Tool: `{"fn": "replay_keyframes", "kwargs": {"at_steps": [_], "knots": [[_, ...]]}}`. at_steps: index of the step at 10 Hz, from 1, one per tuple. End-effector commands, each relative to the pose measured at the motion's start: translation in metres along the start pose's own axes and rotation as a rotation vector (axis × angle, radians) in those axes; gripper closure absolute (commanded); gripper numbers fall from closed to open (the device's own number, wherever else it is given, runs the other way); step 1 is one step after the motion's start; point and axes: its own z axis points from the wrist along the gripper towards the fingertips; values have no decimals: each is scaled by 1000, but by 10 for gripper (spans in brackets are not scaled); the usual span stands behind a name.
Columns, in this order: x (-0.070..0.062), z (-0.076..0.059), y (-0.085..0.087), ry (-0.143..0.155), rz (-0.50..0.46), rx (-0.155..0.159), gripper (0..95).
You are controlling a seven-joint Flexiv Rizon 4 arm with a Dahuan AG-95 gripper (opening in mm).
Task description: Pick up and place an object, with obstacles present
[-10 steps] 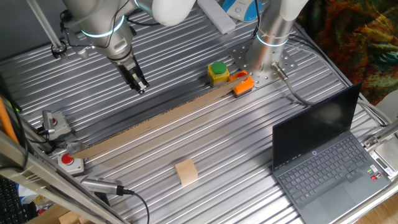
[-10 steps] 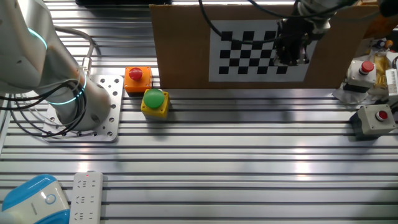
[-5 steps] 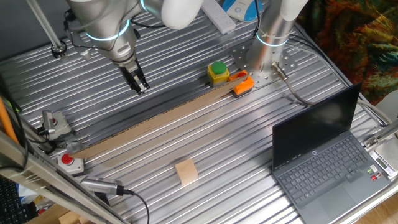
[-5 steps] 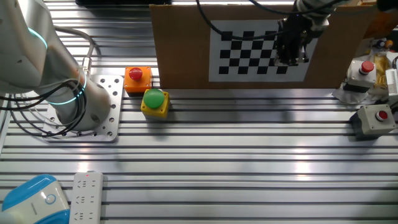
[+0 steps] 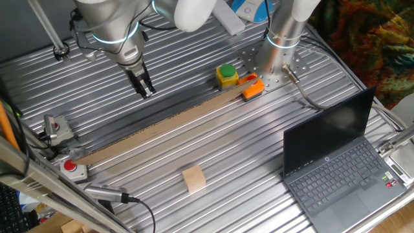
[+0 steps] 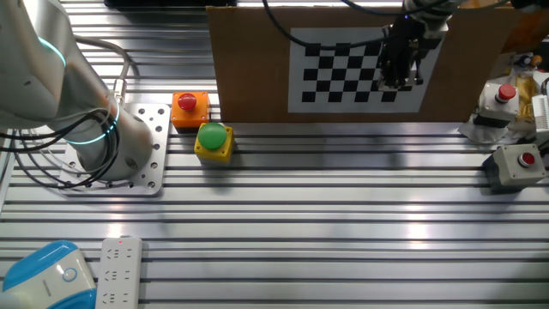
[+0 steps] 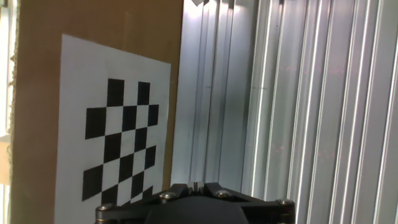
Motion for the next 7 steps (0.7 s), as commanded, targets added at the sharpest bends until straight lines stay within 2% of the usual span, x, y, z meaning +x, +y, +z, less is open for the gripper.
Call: {"fn": "replay_keyframes", "kwargs": {"at_steps": [1,5,7], "knots": [[1,0,0,-5,-6,11,950],[0,1,-1,-14,6,4,950],[-3,10,-8,-18,7,-1,950]]}}
